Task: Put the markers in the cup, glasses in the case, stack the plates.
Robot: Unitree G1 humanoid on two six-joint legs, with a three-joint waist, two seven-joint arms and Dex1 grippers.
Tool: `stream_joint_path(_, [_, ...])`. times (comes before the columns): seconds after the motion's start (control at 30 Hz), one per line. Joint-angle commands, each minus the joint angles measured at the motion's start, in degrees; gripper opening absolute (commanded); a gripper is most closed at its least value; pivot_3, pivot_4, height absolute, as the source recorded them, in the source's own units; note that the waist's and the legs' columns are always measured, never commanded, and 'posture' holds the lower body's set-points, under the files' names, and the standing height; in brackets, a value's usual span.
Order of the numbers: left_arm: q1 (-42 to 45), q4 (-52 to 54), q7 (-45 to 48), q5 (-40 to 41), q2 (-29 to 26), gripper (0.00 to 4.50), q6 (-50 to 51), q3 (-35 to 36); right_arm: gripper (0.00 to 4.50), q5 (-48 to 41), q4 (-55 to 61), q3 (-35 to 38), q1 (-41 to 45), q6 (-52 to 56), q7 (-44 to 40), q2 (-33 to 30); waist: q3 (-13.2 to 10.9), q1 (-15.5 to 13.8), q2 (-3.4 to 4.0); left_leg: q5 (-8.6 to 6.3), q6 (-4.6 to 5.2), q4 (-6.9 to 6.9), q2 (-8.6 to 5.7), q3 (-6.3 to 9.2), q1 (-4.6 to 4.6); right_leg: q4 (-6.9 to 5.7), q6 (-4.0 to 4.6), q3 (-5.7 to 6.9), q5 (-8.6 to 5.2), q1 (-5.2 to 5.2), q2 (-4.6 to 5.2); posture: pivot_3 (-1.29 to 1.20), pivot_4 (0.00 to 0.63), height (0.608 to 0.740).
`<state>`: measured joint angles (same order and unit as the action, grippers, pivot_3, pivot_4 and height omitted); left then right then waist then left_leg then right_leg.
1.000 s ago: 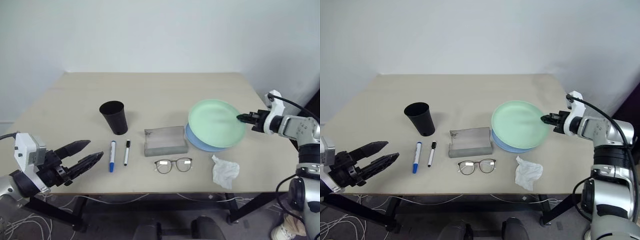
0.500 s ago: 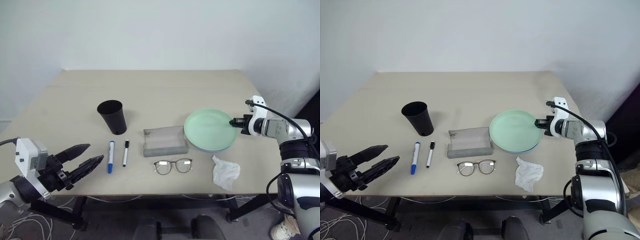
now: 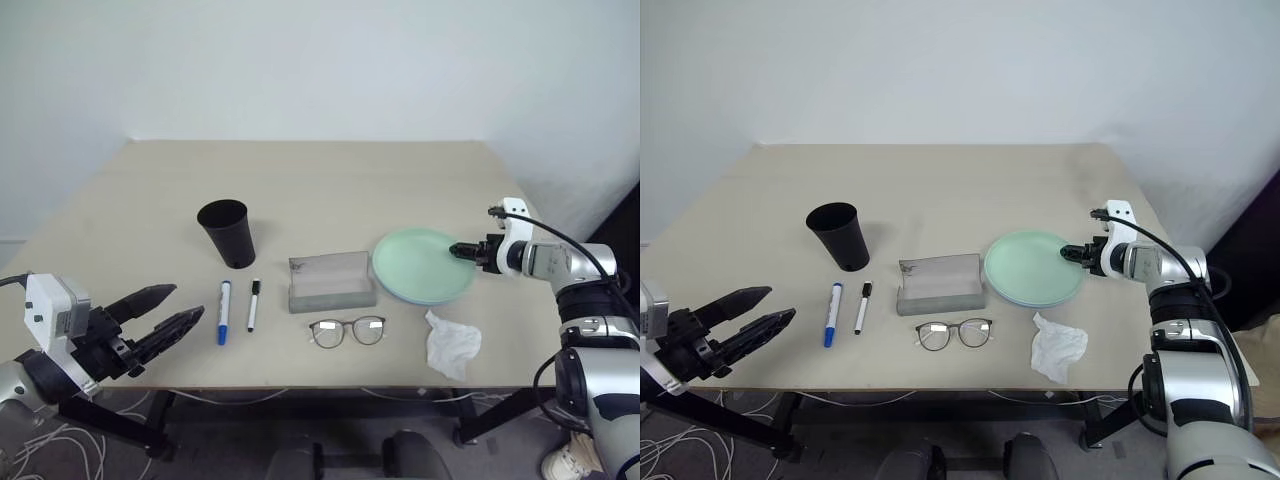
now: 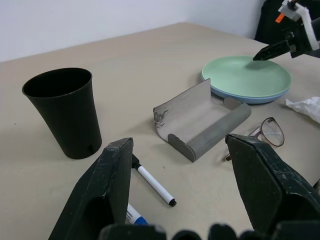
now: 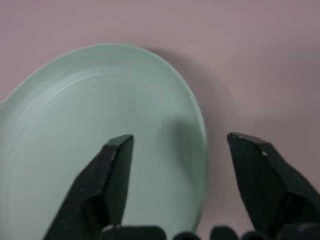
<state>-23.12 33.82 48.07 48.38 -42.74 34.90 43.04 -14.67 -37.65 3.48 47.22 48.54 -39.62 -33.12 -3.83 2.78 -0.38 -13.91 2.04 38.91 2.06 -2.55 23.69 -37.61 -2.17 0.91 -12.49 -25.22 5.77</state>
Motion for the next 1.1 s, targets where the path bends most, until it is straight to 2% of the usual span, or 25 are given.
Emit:
stream_joint_path(0.03, [0.49,1.52,-0.08,1.09,-0.45,3.11,-1.11,1.56,3.09,-2.66,10.47,-2.26,-3.13,-1.44,-12.20,-5.23,0.01,-0.13,-0.01,0.00,0.00,0.00,0.00,0.02,-0.01,0.00,0.00,0.01,0.00,0.02,0.00,0.00,0.000,0.702])
stream_joint_path(0.17, [0.24,1.50,0.23,1.15,-0.52,3.11,-1.15,1.90,3.09,-3.78,22.58,-6.26,-13.62,-7.48,-27.81,-14.69,0.02,-0.32,-0.03,-0.02,-0.02,-0.07,-0.03,0.07,-0.02,0.06,-0.01,0.02,-0.01,0.04,0.02,0.00,0.000,0.702])
stream_joint_path(0.37, [0.78,0.99,0.47,0.90,-1.00,3.11,-1.16,1.50,3.09,-7.38,32.61,-7.33,-17.85,-4.00,-33.81,-18.30,-0.01,0.32,0.00,-0.15,-0.26,0.08,0.23,-0.16,-0.16,0.03,-0.02,0.05,-0.01,-0.01,0.00,0.00,0.000,0.702])
stream_joint_path(0.67, [2.14,-0.15,1.06,0.20,-1.72,3.11,-1.02,0.78,3.09,-8.74,45.43,-11.46,-19.28,4.83,-28.81,-16.14,-0.01,-0.26,-0.03,-0.17,-0.31,0.34,0.55,-0.09,-0.16,0.16,-0.01,0.65,-0.01,-0.11,0.15,0.00,0.000,0.702])
stream_joint_path(1.1, [1.66,0.18,1.34,0.05,-1.85,3.11,-1.14,1.16,3.09,-4.04,47.26,-17.76,-21.66,3.54,-20.13,-13.52,0.02,-0.26,-0.08,-0.39,-0.67,0.26,0.58,-0.04,-0.09,0.13,0.27,0.79,0.17,-0.16,0.08,0.00,0.000,0.702])
